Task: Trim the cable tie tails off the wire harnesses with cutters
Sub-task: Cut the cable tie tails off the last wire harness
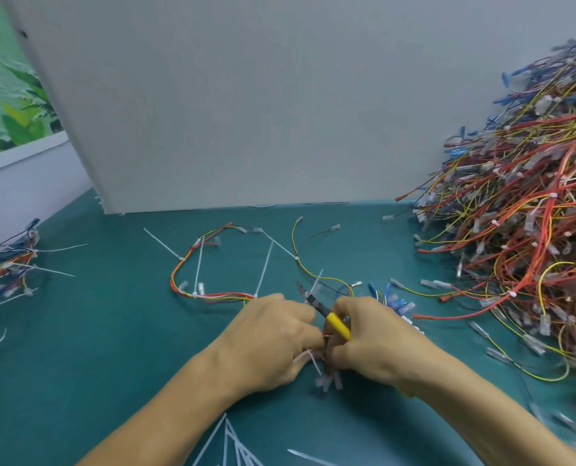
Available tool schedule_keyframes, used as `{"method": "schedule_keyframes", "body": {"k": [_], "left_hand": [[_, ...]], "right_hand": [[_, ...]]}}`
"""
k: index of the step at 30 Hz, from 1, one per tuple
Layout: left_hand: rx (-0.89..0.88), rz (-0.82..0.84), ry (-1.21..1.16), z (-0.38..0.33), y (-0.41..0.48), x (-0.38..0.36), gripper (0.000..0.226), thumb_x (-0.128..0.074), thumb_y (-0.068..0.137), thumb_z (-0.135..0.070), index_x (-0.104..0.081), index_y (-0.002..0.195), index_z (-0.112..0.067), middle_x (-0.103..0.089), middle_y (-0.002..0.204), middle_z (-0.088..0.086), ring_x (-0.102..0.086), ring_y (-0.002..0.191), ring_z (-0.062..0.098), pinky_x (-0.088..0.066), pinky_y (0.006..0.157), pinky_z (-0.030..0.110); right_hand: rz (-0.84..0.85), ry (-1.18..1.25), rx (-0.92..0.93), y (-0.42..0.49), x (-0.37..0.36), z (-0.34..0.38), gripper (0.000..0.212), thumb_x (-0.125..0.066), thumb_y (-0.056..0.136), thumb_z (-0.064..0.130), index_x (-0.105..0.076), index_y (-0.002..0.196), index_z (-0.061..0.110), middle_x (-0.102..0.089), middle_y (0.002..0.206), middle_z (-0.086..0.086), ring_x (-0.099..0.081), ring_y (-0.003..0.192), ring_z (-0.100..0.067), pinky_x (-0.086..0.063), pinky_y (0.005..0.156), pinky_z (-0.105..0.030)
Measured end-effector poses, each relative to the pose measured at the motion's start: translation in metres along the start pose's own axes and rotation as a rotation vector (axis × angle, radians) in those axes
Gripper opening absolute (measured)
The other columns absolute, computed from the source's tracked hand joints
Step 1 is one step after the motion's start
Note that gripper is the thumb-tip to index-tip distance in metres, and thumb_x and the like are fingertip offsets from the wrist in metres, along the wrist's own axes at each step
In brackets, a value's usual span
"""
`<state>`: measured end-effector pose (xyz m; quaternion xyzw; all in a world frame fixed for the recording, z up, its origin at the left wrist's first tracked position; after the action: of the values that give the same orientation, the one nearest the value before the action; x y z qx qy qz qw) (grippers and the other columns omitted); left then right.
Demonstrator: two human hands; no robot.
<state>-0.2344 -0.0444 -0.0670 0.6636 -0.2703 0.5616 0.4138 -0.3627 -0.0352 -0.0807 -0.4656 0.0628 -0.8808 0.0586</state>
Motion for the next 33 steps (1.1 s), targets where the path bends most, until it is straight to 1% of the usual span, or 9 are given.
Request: {"method": "schedule_keyframes", "body": {"k": [4, 8, 11, 15, 18, 22, 25, 29, 33], "left_hand": [[-0.127, -0.066, -0.053, -0.006, -0.002, 0.001, 0.012, -0.073, 0.071, -0.009, -0.071, 0.073, -0.021, -0.05, 0.062, -0.002, -0.051, 0.061, 0.02, -0.047, 0.061, 0.028], [0.063, 0.049, -0.295, 0.006, -0.001, -0.014, 0.009, -0.065, 0.087, -0.02, -0.072, 0.092, -0.017, -0.064, 0.083, 0.004, -0.058, 0.082, 0.02, -0.044, 0.081, 0.033], [0.169, 0.103, -0.474, 0.009, 0.005, -0.018, 0.011, -0.066, 0.087, -0.019, -0.073, 0.095, -0.02, -0.067, 0.089, 0.001, -0.057, 0.084, 0.01, -0.043, 0.077, 0.018], [0.211, 0.156, -0.485, 0.01, 0.006, -0.023, 0.012, -0.062, 0.09, -0.022, -0.07, 0.092, -0.013, -0.061, 0.089, 0.003, -0.054, 0.085, 0.015, -0.044, 0.079, 0.03], [0.213, 0.137, -0.534, 0.011, 0.002, -0.024, 0.015, -0.058, 0.094, -0.021, -0.069, 0.092, -0.011, -0.058, 0.089, 0.005, -0.051, 0.084, 0.014, -0.039, 0.078, 0.024], [0.282, 0.042, -0.651, 0.015, -0.003, -0.021, 0.001, -0.068, 0.086, -0.018, -0.068, 0.086, -0.017, -0.063, 0.081, 0.004, -0.055, 0.074, 0.01, -0.043, 0.073, 0.025], [0.356, 0.019, -0.777, 0.021, -0.005, -0.022, 0.012, -0.069, 0.086, -0.019, -0.063, 0.081, -0.028, -0.05, 0.06, 0.003, -0.04, 0.057, 0.008, -0.035, 0.058, 0.024], [0.366, 0.007, -0.826, 0.024, -0.005, -0.021, 0.01, -0.065, 0.09, -0.019, -0.063, 0.081, -0.023, -0.051, 0.065, 0.018, -0.038, 0.06, 0.012, -0.034, 0.061, 0.029], [0.38, -0.003, -0.827, 0.024, -0.004, -0.022, 0.01, -0.064, 0.091, -0.021, -0.064, 0.081, -0.021, -0.052, 0.067, 0.021, -0.038, 0.06, 0.013, -0.033, 0.06, 0.029]], "right_hand": [[0.074, 0.14, -0.016, 0.0, 0.002, -0.003, 0.016, -0.069, 0.07, 0.022, -0.06, 0.081, 0.015, -0.065, 0.067, 0.0, -0.056, 0.061, -0.017, -0.046, 0.059, -0.03], [0.183, 0.3, -0.007, 0.0, 0.003, -0.004, 0.013, -0.067, 0.069, 0.02, -0.066, 0.08, 0.013, -0.065, 0.063, -0.005, -0.055, 0.055, -0.013, -0.044, 0.058, -0.029], [0.223, 0.281, 0.019, 0.0, 0.001, -0.004, 0.014, -0.061, 0.075, 0.022, -0.067, 0.082, 0.012, -0.071, 0.074, -0.008, -0.058, 0.059, -0.012, -0.05, 0.063, -0.033], [0.194, 0.242, -0.008, -0.004, 0.006, -0.002, 0.033, -0.057, 0.068, 0.034, -0.064, 0.089, 0.009, -0.065, 0.073, -0.01, -0.054, 0.062, -0.016, -0.046, 0.065, -0.035], [0.13, 0.13, 0.01, -0.012, 0.024, -0.002, 0.045, -0.053, 0.057, 0.039, -0.06, 0.092, 0.013, -0.051, 0.07, 0.0, -0.046, 0.064, -0.016, -0.038, 0.063, -0.032], [0.171, 0.029, 0.073, -0.028, 0.035, -0.002, 0.032, -0.055, 0.059, 0.037, -0.047, 0.081, 0.015, -0.039, 0.062, 0.005, -0.036, 0.056, -0.012, -0.031, 0.057, -0.031], [0.058, -0.164, 0.105, -0.033, 0.036, -0.01, 0.022, -0.06, 0.074, 0.033, -0.053, 0.09, 0.019, -0.05, 0.067, 0.004, -0.045, 0.06, -0.012, -0.037, 0.058, -0.032], [-0.156, -0.403, 0.087, -0.044, 0.043, -0.016, 0.021, -0.053, 0.073, 0.039, -0.05, 0.088, 0.023, -0.058, 0.079, 0.003, -0.056, 0.08, -0.024, -0.046, 0.065, -0.034], [-0.146, -0.604, 0.097, -0.05, 0.042, -0.016, 0.023, -0.05, 0.071, 0.042, -0.045, 0.081, 0.023, -0.055, 0.082, 0.005, -0.051, 0.079, -0.026, -0.037, 0.061, -0.033]]}}
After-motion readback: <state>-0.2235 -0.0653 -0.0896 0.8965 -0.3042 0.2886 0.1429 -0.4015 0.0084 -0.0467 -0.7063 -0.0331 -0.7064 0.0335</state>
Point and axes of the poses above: each hand's wrist, its own y-axis towards the middle knuckle, its own x-axis out of the back of the hand, z = x × y, the point moved 5 cm from there along y, towards the middle knuckle
